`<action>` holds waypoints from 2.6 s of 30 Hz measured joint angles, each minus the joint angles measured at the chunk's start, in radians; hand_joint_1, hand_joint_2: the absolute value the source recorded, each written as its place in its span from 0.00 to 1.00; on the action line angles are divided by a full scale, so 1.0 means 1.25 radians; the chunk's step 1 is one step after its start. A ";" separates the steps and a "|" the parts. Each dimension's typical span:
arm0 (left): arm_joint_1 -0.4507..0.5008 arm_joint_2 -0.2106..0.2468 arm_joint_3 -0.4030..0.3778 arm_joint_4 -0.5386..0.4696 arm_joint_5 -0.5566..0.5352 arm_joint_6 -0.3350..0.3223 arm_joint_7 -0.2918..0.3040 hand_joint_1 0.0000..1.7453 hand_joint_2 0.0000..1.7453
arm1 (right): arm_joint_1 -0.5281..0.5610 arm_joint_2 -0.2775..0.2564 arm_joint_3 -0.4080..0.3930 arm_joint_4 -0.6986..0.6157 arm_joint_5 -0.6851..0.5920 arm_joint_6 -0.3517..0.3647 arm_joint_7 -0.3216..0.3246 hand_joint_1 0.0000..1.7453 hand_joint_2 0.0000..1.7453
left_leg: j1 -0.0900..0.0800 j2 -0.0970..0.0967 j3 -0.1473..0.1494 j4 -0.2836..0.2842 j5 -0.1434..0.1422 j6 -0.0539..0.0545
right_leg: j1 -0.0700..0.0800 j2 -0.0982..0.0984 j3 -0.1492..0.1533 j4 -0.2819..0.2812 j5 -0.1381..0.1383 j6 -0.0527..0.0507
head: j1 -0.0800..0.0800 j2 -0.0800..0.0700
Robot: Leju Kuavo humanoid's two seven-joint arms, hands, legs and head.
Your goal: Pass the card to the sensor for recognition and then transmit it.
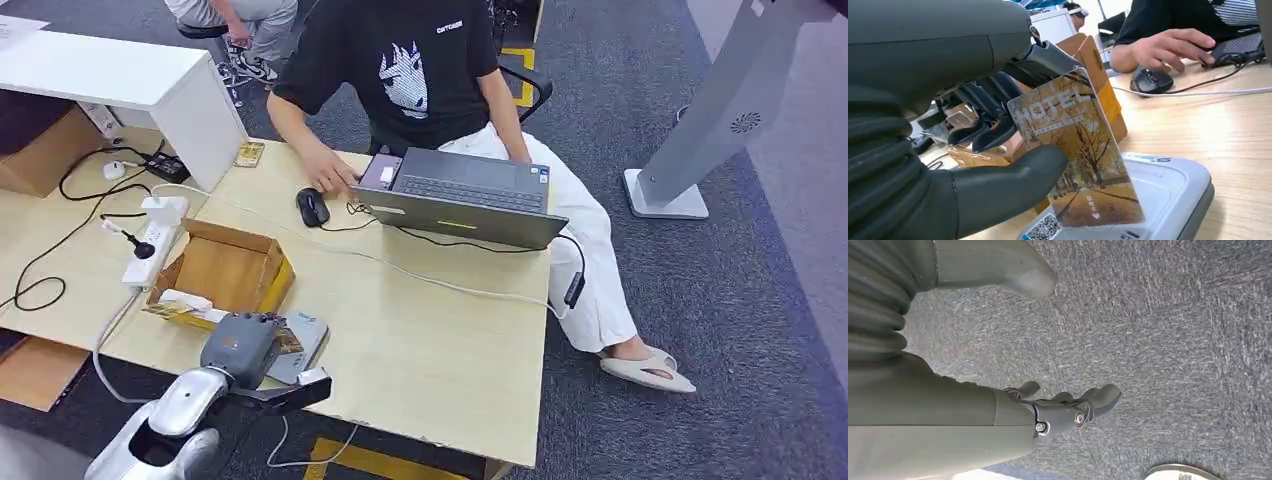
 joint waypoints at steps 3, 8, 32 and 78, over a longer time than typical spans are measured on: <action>-0.006 0.007 0.006 -0.006 0.002 0.003 0.005 1.00 1.00 | 0.001 0.000 0.004 0.000 -0.023 0.000 0.006 0.00 1.00 | 0.000 0.000 0.000 0.000 0.000 0.000 | 0.000 0.000 -0.001 0.000 0.000 0.000 | 0.000 0.000; -0.021 0.021 0.021 -0.030 0.004 0.005 0.006 1.00 1.00 | 0.001 0.000 0.016 -0.003 -0.058 -0.003 0.021 0.00 1.00 | 0.000 0.000 0.000 0.000 0.000 0.000 | 0.000 0.000 -0.001 0.000 0.000 0.000 | 0.000 0.000; -0.163 0.123 0.136 -0.125 0.013 0.062 0.012 1.00 1.00 | 0.057 -0.002 0.134 -0.060 -0.144 -0.027 0.107 0.00 1.00 | 0.000 0.002 -0.001 0.000 0.000 0.000 | 0.000 0.002 -0.002 0.000 0.000 -0.001 | 0.000 0.000; -0.054 0.137 0.265 -0.187 0.004 0.180 -0.036 0.00 1.00 | 0.117 0.005 0.225 -0.108 -0.156 -0.033 0.146 0.00 1.00 | 0.000 0.010 -0.003 0.000 -0.001 0.000 | 0.000 0.009 -0.006 0.000 0.001 -0.001 | 0.000 0.000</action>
